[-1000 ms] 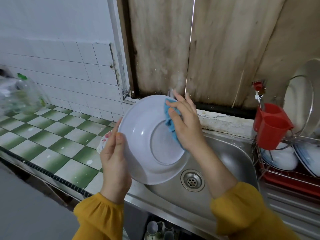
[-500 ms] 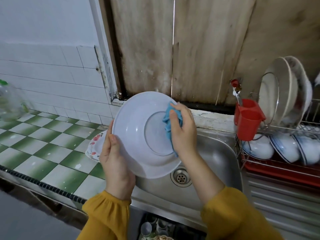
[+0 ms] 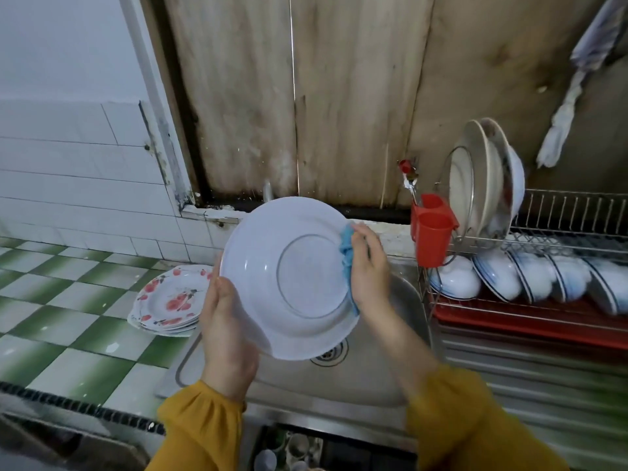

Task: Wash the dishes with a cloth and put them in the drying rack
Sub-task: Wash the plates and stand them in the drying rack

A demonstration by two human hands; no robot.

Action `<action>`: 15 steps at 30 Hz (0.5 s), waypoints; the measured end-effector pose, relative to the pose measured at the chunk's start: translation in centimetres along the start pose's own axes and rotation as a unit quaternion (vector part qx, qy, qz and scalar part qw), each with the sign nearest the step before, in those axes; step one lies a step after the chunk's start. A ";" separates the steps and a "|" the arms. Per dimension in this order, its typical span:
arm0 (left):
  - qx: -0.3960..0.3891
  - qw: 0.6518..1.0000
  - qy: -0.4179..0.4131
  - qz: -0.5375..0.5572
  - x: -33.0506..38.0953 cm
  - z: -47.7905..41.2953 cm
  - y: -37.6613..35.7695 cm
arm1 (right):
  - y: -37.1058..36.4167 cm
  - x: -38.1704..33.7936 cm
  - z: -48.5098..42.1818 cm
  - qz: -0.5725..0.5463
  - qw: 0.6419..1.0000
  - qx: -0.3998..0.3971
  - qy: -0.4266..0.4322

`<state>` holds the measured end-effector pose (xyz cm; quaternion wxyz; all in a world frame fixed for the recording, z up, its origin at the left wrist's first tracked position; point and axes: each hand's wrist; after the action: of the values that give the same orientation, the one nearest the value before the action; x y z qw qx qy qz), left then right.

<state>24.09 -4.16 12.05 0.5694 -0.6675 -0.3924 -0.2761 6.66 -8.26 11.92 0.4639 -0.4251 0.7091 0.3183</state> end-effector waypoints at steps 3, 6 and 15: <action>-0.055 0.995 -0.044 -0.072 0.5 0.7 -1.1 | 0.9 -2.0 -2.1 0.070 0.996 -0.054 -0.001; -0.089 0.990 -0.052 -0.101 0.6 0.7 -1.5 | -0.5 -4.1 -0.5 0.229 0.967 -0.092 0.065; -0.012 0.997 0.065 0.038 -1.2 -0.1 -0.1 | -5.9 -1.3 7.9 0.557 0.767 -0.078 0.309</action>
<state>23.39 -4.54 11.14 0.5959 -0.6690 -0.3258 -0.3021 15.28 -3.72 9.85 -0.0733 -0.0660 0.8989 0.4269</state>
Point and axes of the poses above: each hand's wrist, its own z-axis away from the middle knuckle, its own y-axis out of the back of the hand, x = y × z, and after that the axes turned 9 degrees about -x, right-handed
